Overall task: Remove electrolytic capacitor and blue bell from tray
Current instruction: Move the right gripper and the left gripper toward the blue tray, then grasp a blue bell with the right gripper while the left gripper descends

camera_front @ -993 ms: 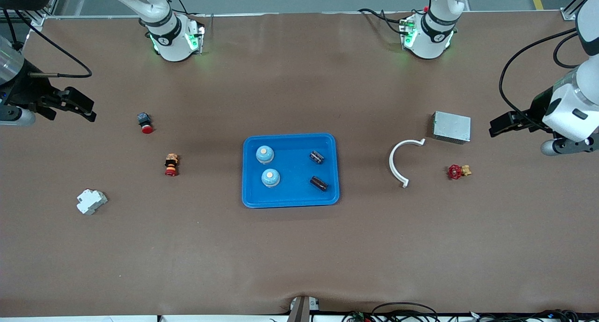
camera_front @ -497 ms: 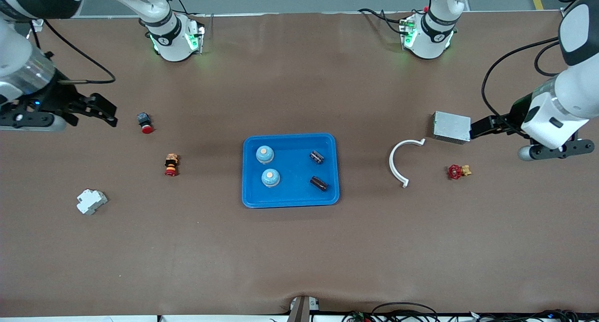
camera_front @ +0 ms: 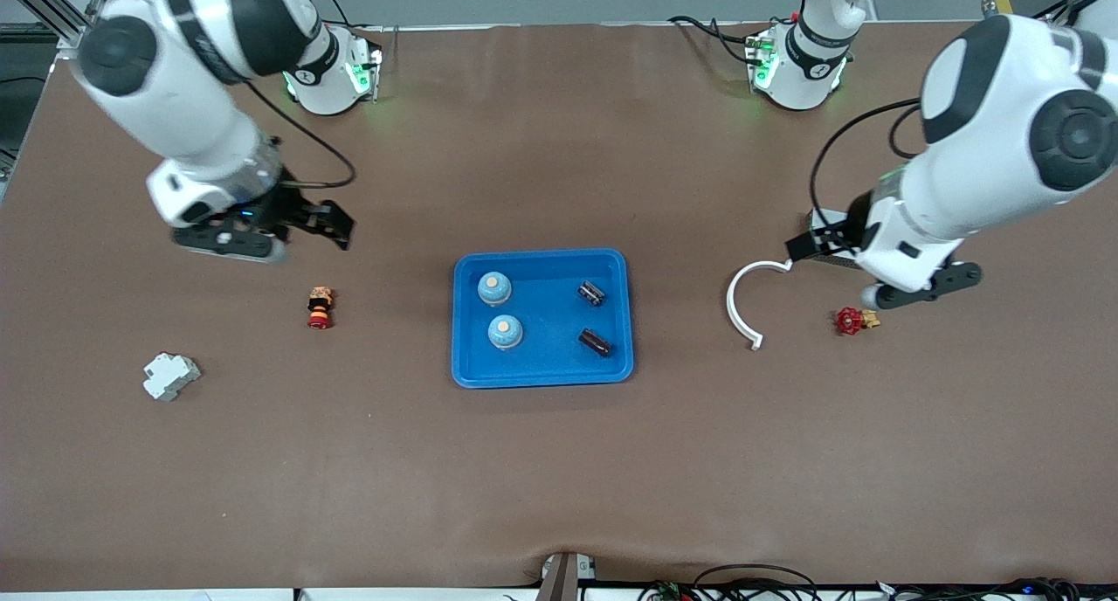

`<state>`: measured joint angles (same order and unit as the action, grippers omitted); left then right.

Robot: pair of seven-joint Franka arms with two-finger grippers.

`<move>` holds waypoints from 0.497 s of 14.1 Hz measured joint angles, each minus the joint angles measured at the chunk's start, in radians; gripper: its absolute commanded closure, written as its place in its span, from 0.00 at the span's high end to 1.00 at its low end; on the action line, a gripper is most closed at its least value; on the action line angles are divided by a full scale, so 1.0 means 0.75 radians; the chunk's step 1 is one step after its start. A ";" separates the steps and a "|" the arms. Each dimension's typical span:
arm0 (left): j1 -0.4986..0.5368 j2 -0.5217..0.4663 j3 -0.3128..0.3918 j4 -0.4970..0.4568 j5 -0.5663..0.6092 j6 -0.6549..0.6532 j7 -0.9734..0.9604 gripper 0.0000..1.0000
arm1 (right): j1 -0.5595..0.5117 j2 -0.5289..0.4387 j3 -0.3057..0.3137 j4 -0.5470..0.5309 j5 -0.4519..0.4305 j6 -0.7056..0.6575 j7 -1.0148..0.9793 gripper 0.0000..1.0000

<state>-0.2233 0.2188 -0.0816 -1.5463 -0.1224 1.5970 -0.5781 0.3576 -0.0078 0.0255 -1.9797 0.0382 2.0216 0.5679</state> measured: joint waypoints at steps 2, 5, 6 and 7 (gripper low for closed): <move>-0.082 0.033 -0.002 0.000 -0.005 0.003 -0.135 1.00 | 0.115 0.069 0.003 -0.060 0.001 0.135 0.170 1.00; -0.212 0.099 -0.005 0.000 -0.020 0.082 -0.368 1.00 | 0.240 0.246 0.004 -0.072 0.000 0.359 0.370 1.00; -0.259 0.125 -0.005 0.000 -0.029 0.109 -0.467 1.00 | 0.267 0.308 0.003 -0.071 -0.001 0.415 0.401 1.00; -0.307 0.151 -0.006 0.001 -0.029 0.123 -0.551 1.00 | 0.285 0.364 0.003 -0.067 -0.001 0.452 0.417 1.00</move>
<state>-0.4536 0.3317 -0.0860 -1.5456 -0.1444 1.6896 -0.9916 0.5712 0.2649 0.0274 -2.0299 0.0377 2.3608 0.8804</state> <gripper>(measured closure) 0.000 0.000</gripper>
